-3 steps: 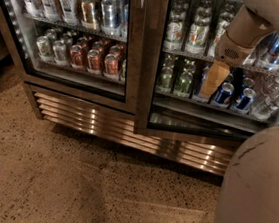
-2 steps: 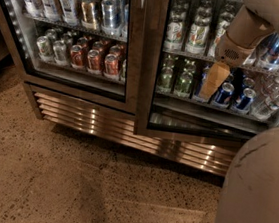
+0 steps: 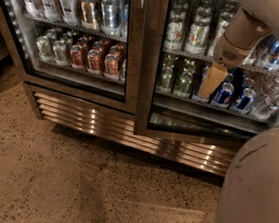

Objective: Close right fridge door

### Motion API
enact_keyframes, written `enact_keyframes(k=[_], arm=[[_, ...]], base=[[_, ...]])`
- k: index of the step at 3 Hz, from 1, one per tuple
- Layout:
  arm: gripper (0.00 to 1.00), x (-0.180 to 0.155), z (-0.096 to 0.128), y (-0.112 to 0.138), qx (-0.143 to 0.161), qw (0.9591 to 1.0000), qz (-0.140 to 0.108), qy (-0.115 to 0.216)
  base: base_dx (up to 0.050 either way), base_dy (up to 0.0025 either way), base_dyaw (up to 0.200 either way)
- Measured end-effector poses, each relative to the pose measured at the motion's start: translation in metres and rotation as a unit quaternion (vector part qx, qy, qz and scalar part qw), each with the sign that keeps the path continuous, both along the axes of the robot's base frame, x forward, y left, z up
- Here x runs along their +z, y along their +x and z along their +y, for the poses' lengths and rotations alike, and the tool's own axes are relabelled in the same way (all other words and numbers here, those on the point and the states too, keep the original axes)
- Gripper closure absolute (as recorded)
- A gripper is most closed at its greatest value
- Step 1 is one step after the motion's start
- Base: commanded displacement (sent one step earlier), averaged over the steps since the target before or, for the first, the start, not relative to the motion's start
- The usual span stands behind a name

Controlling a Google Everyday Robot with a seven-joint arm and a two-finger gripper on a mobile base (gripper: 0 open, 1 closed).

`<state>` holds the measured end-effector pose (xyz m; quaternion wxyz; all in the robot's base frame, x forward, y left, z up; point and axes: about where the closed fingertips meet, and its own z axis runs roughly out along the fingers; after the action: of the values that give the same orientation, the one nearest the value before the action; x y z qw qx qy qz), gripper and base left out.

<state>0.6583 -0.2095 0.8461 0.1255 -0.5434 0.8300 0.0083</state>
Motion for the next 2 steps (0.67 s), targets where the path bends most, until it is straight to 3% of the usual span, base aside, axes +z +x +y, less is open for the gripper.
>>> enact_keyframes(k=[2], arm=[[0.65,-0.0003,0.0002,0.0000,0.000,1.0000,-0.001,0.000]], base=[[0.000,0.00000,0.000]])
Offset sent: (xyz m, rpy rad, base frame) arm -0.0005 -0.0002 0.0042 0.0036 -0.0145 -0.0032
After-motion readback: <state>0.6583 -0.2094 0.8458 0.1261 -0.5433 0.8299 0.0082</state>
